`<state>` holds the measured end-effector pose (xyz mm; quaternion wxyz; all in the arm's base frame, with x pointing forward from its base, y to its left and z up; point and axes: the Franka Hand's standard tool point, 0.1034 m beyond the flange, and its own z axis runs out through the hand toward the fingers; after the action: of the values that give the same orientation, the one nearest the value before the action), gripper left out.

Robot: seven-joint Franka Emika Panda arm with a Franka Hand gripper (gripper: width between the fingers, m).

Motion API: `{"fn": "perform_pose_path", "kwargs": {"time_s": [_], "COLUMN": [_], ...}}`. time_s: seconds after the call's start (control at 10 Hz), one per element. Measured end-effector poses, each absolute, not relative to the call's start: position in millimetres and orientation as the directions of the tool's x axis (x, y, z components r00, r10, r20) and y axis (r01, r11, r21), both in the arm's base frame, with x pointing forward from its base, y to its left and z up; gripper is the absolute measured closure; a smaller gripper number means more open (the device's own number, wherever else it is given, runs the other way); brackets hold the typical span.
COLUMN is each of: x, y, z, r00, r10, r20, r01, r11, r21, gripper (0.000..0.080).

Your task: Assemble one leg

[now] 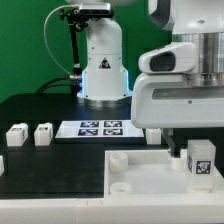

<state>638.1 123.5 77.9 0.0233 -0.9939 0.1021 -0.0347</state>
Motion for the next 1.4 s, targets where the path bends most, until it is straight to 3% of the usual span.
{"fn": "perform_pose_path", "kwargs": {"time_s": [0.1,0.2,0.3,0.5,0.7,0.9,1.0,1.2,1.3,1.4], "x": [638,638,638,637,639,639,638,638,637,636], "y": [123,123,120,119,115,114,118,119,119,121], "z": [77.9,77.9,77.1,76.3,75.2,74.5,74.3,74.0,73.1,70.4], "r00": [0.979,0.979,0.950,0.815,0.467,0.094,-0.027,0.028,0.146,0.318], "r10": [-0.191,-0.194,-0.307,-0.578,-0.884,-0.989,-0.993,-0.993,-0.984,-0.945], "r20": [0.066,0.065,0.057,0.033,-0.030,-0.112,-0.119,-0.115,-0.102,-0.083], "r01": [-0.188,-0.191,-0.304,-0.575,-0.882,-0.994,-0.998,-0.998,-0.987,-0.947], "r11": [-0.981,-0.980,-0.951,-0.815,-0.464,-0.086,0.034,-0.020,-0.139,-0.311], "r21": [-0.050,-0.050,-0.056,-0.074,-0.086,-0.072,-0.059,-0.064,-0.076,-0.086], "gripper": [0.0231,0.0413,0.0501,0.0502,0.0502,0.0502,0.0502,0.0502,0.0502,0.0409]}}
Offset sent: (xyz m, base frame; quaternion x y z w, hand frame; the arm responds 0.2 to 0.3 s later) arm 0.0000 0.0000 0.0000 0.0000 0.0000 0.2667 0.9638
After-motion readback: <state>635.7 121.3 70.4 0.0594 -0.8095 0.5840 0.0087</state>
